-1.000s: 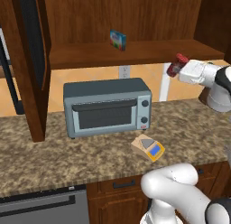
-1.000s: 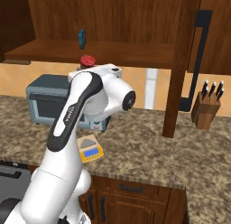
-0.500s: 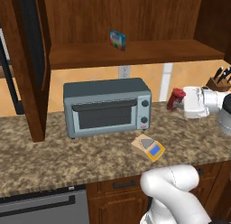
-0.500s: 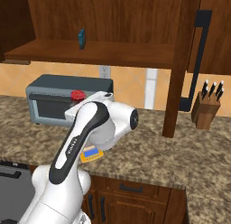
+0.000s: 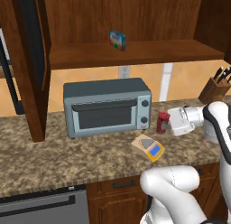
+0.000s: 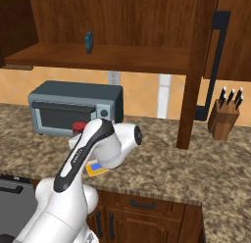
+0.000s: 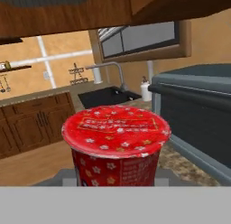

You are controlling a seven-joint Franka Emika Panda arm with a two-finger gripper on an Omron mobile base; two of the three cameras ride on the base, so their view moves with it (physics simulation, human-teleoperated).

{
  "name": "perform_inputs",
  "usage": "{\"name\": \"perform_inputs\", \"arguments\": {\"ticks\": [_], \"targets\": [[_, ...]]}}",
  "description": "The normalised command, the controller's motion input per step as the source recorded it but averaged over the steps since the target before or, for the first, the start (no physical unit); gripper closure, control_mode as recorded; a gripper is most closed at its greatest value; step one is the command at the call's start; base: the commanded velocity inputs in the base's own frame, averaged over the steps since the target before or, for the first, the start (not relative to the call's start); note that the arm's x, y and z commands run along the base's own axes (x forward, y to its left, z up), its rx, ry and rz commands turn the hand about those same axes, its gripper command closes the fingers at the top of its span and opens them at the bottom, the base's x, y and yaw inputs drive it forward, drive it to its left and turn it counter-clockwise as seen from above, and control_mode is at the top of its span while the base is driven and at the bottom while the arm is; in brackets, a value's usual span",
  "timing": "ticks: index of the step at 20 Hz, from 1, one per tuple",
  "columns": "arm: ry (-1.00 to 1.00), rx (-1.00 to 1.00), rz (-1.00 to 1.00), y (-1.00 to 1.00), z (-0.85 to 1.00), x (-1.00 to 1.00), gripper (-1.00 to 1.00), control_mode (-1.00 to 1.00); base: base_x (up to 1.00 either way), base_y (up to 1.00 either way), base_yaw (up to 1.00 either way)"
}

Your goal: Pick the yogurt and place it on the digital scale for weighing, and close the cabinet.

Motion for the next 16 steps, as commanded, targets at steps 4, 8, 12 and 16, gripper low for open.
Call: {"name": "perform_inputs", "arguments": {"ticks": [4, 8, 12, 16], "targets": [[0.08, 0.00, 0.10, -0.09, -0.55, 0.01, 1.00, -1.00, 0.00, 0.00, 0.00], [0.04, 0.00, 0.07, -0.13, -0.42, 0.17, 1.00, -1.00, 0.00, 0.00, 0.00], [0.01, 0.00, 0.05, -0.06, -0.35, 0.22, 1.00, -1.00, 0.00, 0.00, 0.00], [0.00, 0.00, 0.02, -0.01, -0.34, 0.30, 1.00, -1.00, 0.00, 0.00, 0.00]]}}
